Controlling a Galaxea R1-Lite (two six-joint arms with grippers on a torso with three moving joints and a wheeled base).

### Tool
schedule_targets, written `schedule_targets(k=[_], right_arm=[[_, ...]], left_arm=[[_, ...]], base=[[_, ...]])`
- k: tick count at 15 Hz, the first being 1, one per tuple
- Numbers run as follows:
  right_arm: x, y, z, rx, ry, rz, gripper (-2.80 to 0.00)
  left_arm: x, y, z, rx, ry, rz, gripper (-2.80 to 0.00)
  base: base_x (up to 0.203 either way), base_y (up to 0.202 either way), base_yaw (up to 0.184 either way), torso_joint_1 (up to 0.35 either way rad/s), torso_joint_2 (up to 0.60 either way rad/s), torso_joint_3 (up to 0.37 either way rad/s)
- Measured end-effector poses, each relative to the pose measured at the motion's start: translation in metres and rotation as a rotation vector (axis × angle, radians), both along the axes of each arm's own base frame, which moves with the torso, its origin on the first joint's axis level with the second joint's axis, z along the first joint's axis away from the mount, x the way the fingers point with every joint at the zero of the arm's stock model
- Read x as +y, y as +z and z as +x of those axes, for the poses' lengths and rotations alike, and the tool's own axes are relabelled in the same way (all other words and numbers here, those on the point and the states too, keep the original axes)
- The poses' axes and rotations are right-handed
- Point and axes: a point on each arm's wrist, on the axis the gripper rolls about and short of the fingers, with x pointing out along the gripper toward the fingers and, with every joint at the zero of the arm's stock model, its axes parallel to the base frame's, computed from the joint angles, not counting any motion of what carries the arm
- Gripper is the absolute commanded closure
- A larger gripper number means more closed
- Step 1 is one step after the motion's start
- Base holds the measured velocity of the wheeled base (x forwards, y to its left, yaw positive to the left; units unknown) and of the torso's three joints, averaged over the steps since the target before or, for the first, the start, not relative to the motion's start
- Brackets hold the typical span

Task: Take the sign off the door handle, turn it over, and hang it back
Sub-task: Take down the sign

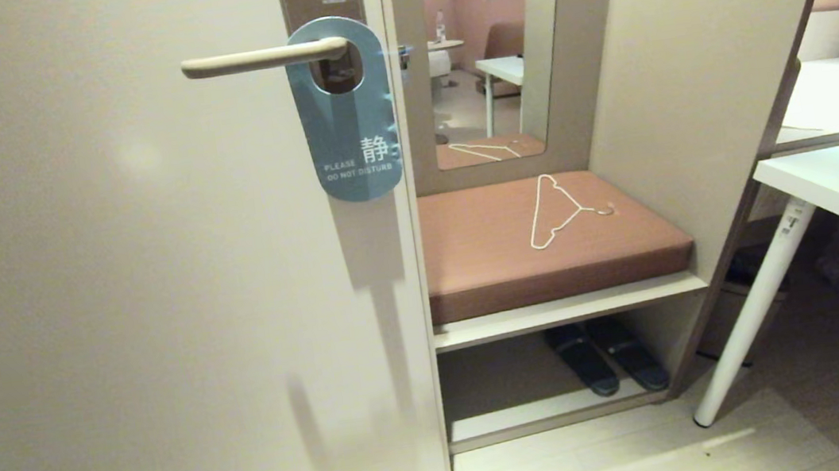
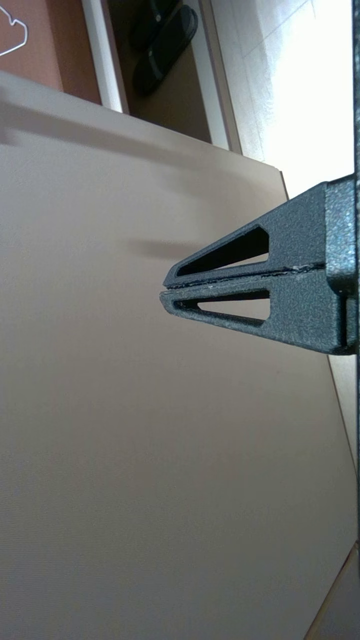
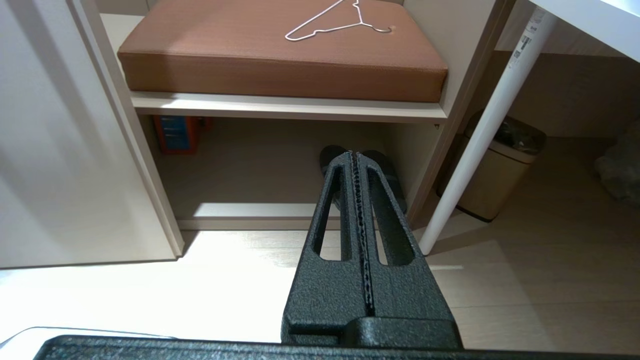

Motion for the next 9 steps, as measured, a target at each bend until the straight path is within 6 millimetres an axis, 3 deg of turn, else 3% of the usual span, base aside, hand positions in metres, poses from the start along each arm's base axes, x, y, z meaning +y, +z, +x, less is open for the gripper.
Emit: schedule_targets(k=[9], right_arm=[[0.000,0.000,0.000,0.000,0.000,0.000,0.00]], left_arm=[[0.000,-0.014,-0.015,-0.012,0.009,-0.025,0.00]], base=[[0.000,0.000,0.000,0.000,0.00,0.000]])
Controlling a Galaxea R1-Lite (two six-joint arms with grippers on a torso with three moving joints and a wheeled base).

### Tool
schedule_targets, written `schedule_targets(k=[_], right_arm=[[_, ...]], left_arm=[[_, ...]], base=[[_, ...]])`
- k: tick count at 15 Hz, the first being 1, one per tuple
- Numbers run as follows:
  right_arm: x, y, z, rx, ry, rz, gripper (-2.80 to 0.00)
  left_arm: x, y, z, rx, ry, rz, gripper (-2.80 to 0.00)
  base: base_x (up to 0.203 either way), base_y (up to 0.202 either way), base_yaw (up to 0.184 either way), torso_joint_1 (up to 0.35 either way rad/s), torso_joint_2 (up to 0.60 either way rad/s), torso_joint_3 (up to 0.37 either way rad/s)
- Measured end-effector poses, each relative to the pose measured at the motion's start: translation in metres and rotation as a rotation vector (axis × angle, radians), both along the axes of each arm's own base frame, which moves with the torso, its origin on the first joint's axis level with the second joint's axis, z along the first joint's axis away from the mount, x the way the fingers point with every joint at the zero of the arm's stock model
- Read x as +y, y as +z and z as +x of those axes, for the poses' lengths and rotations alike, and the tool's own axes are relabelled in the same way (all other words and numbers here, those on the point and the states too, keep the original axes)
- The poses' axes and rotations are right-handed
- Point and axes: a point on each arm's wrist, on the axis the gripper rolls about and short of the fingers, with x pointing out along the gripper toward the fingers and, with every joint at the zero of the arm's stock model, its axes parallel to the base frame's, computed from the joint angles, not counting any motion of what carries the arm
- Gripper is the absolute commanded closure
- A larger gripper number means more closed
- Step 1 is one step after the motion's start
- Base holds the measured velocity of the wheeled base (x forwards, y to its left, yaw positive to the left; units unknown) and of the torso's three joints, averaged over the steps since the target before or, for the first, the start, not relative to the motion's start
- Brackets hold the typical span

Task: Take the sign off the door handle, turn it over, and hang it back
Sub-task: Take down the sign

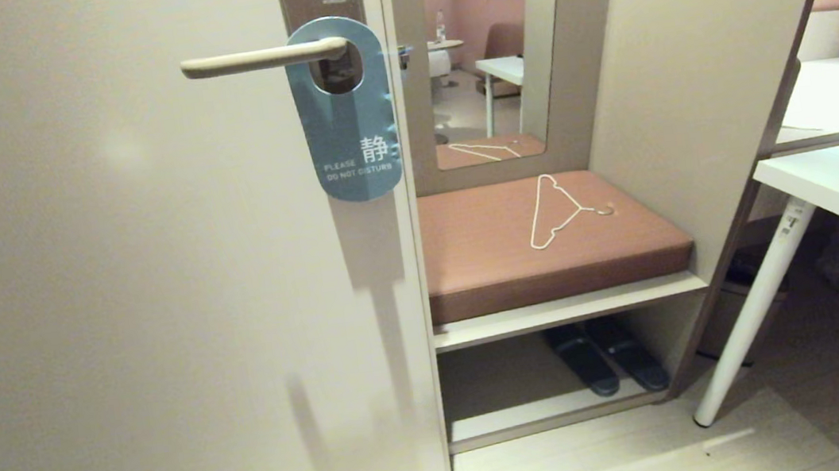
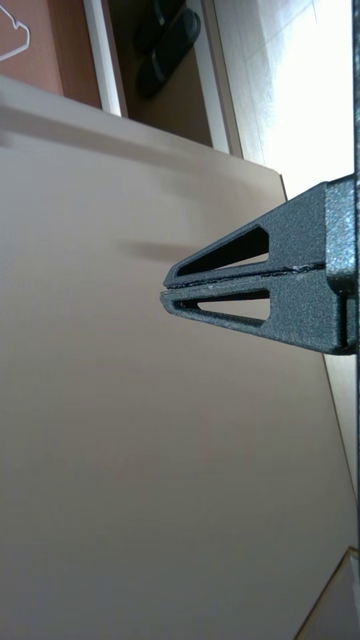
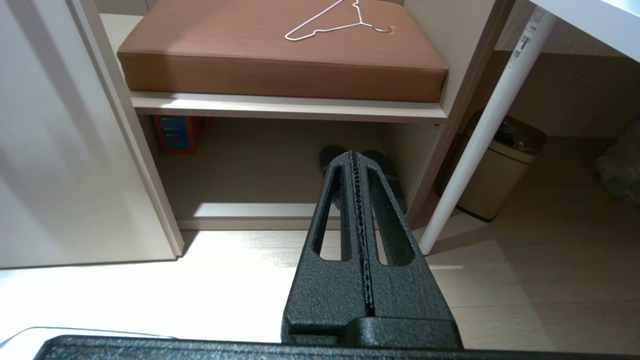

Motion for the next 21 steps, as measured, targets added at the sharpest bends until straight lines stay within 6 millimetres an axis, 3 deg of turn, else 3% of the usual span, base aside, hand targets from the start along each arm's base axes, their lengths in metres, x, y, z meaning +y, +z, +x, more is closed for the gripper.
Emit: schedule_targets(k=[21], right_arm=[[0.000,0.000,0.000,0.000,0.000,0.000,0.00]], left_arm=[[0.000,-0.013,-0.015,-0.069,0.005,-0.083,0.00]], base=[[0.000,0.000,0.000,0.000,0.00,0.000]])
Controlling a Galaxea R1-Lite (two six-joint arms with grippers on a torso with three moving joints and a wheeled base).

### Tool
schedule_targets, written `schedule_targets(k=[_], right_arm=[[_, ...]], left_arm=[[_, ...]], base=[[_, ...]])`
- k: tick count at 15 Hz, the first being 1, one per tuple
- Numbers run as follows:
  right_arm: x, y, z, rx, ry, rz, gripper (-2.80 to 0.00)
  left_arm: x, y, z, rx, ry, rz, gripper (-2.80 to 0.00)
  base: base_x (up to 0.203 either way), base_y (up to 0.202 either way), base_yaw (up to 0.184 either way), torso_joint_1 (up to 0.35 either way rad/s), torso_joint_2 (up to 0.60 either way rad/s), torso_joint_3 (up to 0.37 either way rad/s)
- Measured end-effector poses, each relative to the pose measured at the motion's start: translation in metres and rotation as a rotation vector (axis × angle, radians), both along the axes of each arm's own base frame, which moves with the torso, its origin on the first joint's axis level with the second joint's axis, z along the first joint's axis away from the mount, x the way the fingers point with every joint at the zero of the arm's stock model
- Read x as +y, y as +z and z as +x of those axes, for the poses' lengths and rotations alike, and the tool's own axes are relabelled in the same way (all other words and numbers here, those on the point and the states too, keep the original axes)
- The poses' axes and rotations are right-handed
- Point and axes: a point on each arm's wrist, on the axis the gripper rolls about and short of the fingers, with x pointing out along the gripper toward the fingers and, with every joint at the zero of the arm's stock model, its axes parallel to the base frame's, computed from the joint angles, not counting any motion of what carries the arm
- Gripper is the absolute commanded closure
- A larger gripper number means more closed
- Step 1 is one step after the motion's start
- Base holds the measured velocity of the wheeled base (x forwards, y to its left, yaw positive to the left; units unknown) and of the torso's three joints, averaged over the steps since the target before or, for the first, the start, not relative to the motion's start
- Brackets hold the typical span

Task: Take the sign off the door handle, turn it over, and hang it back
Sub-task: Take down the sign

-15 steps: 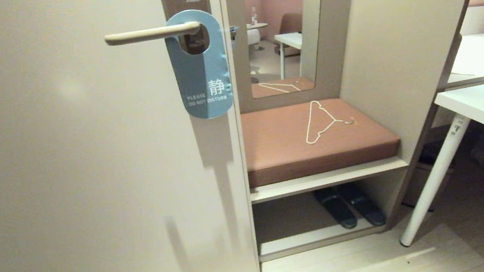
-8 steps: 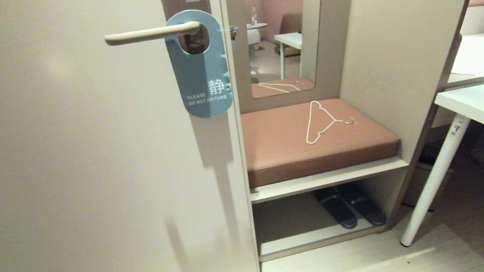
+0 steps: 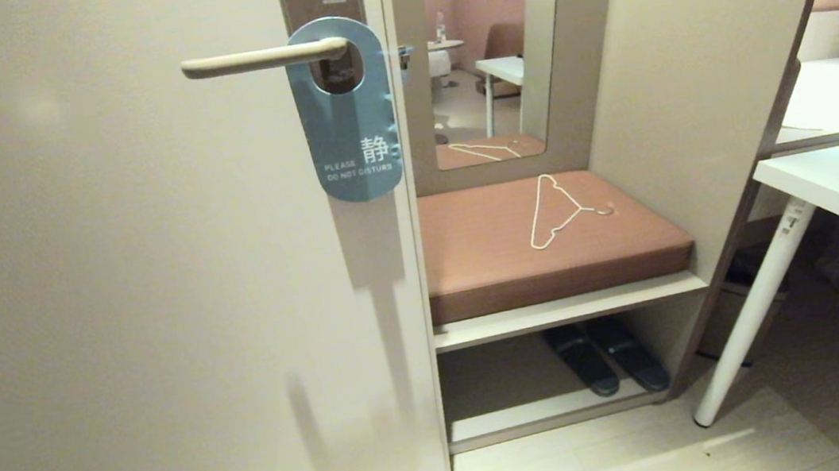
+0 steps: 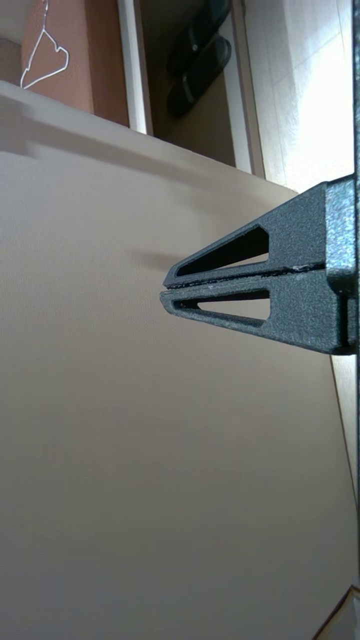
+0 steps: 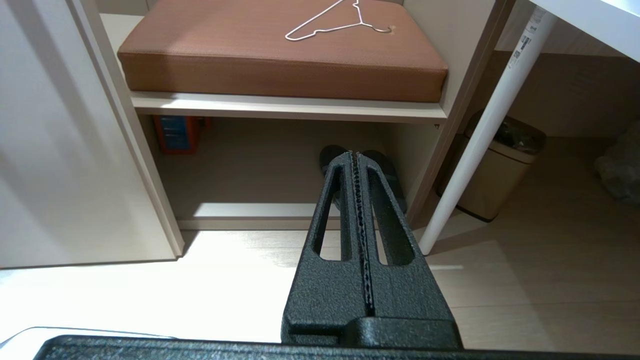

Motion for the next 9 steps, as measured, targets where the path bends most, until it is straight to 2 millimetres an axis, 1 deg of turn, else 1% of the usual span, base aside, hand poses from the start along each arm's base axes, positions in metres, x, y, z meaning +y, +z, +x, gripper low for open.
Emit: schedule_targets(k=[9], right_arm=[[0.0000,0.0000,0.0000,0.000,0.000,0.000,0.00]], left_arm=[[0.0000,0.0002,0.0000,-0.002,0.000,0.000,0.00]], base=[[0.000,0.000,0.000,0.000,0.00,0.000]])
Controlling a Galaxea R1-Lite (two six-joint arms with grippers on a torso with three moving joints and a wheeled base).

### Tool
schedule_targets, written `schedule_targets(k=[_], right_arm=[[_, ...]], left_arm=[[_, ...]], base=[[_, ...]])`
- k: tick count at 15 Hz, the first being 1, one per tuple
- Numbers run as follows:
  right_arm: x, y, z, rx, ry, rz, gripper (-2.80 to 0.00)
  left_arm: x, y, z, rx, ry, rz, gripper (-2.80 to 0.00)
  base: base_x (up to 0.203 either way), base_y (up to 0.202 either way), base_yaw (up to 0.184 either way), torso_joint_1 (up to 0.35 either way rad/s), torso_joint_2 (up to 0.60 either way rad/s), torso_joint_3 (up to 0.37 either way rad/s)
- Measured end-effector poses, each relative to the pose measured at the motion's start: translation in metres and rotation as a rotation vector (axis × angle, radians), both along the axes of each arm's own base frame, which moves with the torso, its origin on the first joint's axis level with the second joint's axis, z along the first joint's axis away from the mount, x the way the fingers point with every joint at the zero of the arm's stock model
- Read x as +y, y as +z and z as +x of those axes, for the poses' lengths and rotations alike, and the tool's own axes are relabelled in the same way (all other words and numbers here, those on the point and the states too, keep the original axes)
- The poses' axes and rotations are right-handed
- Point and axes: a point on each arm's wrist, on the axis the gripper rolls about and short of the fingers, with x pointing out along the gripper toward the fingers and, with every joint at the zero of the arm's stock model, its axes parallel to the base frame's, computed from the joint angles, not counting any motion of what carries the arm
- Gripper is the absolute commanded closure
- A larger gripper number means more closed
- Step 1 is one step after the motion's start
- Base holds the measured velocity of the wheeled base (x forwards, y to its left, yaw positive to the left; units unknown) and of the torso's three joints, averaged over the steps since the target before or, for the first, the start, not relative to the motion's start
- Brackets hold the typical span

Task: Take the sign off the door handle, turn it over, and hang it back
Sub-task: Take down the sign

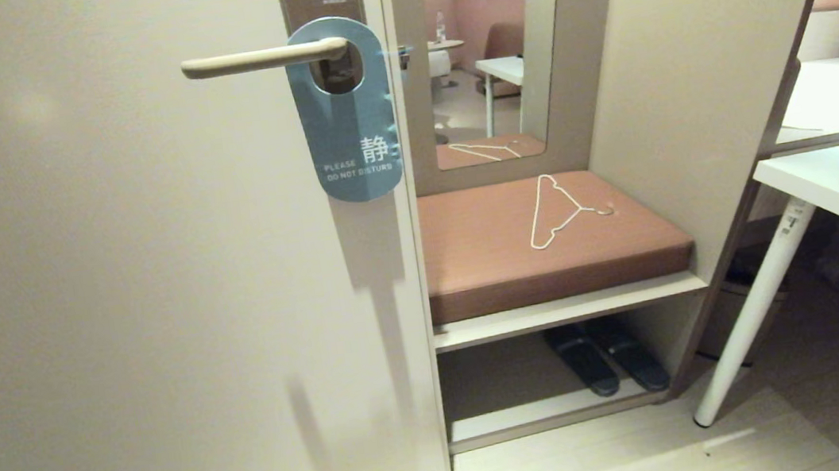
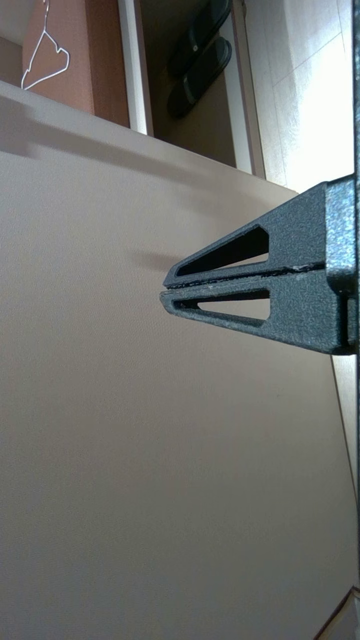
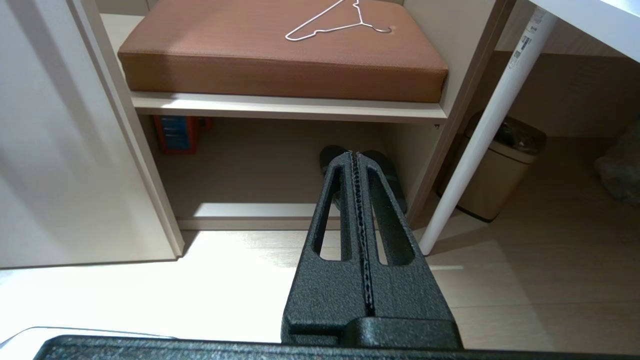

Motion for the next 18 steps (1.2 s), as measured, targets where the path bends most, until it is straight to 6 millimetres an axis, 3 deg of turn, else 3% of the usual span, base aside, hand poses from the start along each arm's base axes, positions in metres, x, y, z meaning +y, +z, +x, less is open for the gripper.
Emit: schedule_targets(k=[18], right_arm=[[0.0000,0.0000,0.0000,0.000,0.000,0.000,0.00]], left_arm=[[0.0000,0.0000,0.0000,0.000,0.001,-0.016,0.00]], base=[[0.000,0.000,0.000,0.000,0.00,0.000]])
